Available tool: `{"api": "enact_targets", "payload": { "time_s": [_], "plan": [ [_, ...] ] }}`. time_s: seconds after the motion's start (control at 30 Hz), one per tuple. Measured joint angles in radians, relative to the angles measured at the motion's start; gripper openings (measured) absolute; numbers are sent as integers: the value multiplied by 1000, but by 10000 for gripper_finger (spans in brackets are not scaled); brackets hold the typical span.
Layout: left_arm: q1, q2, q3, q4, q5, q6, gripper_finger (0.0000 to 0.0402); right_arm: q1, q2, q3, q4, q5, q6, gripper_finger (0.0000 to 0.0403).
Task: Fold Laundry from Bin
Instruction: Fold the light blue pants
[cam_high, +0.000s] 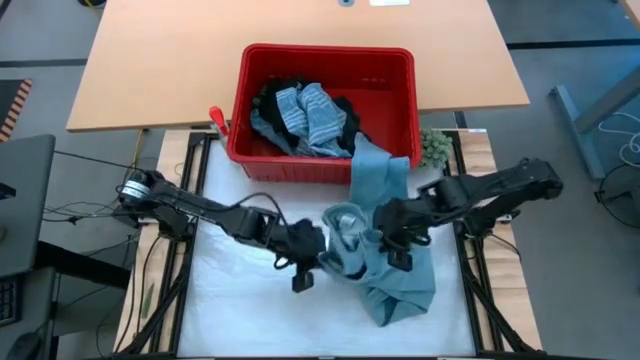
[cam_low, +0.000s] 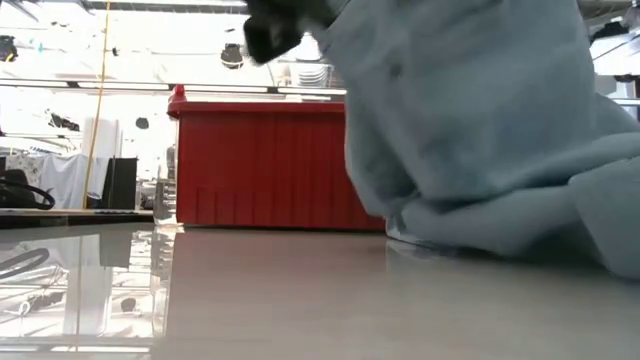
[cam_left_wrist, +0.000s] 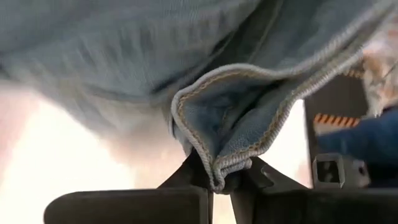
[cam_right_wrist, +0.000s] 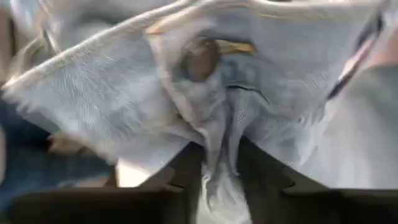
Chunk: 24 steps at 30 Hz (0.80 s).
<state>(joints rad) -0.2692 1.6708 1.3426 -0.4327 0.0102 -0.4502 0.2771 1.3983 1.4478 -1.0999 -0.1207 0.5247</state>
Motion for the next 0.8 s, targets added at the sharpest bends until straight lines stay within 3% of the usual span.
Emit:
{"api": "enact_targets", "payload": {
  "time_s": [0.2, 0.33, 0.47, 0.63, 0.8],
  "plan": [
    [-61, 1, -78, -17, 55, -109, 7, -50, 37, 78, -103, -198, -191, 250],
    [-91, -14, -82, -93, 117, -187, 7, -114, 49, 158, -107, -190, -327, 267],
    [-122, -47, -82, -148, 97, -240, 6, -220, 47, 156, 26, -130, -475, 269],
    [-182, -68, -82, -161, -38, -288, 6, -407, 177, 70, 282, -451, -557, 269],
    [-232, -74, -82, -160, -113, -273, 5, -495, 324, 56, 509, -696, -651, 270]
  ]
}}
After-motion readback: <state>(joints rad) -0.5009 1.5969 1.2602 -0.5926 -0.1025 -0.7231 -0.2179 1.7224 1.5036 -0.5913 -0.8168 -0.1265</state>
